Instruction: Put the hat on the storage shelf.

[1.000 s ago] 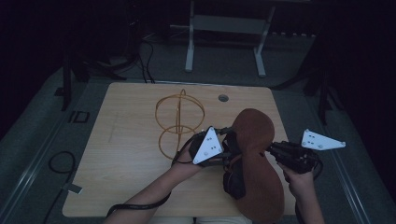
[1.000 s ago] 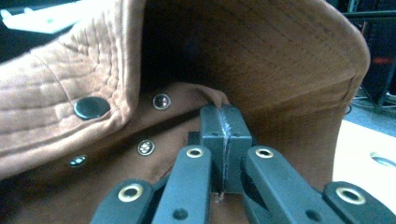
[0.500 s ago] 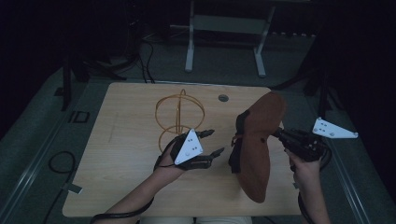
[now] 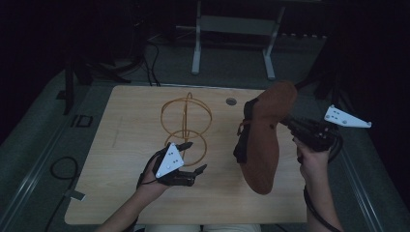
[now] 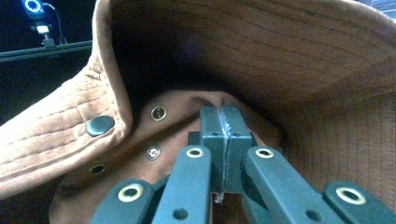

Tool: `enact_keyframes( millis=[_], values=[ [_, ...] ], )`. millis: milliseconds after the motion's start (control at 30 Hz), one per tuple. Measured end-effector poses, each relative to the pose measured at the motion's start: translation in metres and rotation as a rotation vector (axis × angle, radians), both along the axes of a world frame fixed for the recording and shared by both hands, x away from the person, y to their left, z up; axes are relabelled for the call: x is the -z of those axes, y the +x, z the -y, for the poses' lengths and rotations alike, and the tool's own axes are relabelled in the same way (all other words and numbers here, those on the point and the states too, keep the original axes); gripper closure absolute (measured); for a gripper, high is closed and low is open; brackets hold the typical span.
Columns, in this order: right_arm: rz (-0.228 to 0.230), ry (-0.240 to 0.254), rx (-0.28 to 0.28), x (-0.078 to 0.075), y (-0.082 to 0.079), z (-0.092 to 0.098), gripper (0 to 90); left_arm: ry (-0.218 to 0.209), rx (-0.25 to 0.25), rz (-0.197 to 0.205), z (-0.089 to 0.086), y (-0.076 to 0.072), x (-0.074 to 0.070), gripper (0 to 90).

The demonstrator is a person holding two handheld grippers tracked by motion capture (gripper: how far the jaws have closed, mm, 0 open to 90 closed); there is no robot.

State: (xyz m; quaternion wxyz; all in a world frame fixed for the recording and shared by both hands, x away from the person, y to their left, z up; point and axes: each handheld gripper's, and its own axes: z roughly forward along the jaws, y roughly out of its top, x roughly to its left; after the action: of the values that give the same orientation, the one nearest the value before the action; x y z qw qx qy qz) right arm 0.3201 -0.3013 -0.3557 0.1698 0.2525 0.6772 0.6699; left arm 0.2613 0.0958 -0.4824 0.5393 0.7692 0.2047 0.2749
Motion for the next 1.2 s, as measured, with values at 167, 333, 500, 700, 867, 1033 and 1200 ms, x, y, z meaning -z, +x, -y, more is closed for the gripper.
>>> enact_keyframes(
  millis=[167,333,500,700,867,1033,1200],
  values=[
    [0.007,0.006,0.005,-0.016,0.012,-0.014,90.0,0.017,-0.029,-0.035,-0.015,-0.006,0.019,9.7],
    [0.012,0.008,0.005,-0.027,0.021,-0.027,90.0,0.023,-0.079,-0.085,-0.034,-0.011,0.038,3.7],
    [0.008,0.01,0.001,-0.033,0.029,-0.036,90.0,0.028,-0.144,-0.121,-0.056,-0.017,0.054,2.9],
    [0.005,-0.008,0.001,-0.04,0.042,-0.055,90.0,0.001,-0.226,-0.148,-0.085,-0.023,0.068,2.9],
    [-0.005,-0.008,-0.015,-0.046,0.054,-0.072,90.0,-0.014,-0.276,-0.152,-0.106,-0.029,0.073,3.0],
    [-0.018,-0.01,-0.031,-0.054,0.066,-0.095,90.0,-0.035,-0.331,-0.156,-0.124,-0.034,0.078,3.0],
    [-0.039,-0.033,-0.074,-0.056,0.075,-0.127,90.0,-0.064,-0.363,-0.157,-0.134,-0.034,0.08,3.0]
  ],
)
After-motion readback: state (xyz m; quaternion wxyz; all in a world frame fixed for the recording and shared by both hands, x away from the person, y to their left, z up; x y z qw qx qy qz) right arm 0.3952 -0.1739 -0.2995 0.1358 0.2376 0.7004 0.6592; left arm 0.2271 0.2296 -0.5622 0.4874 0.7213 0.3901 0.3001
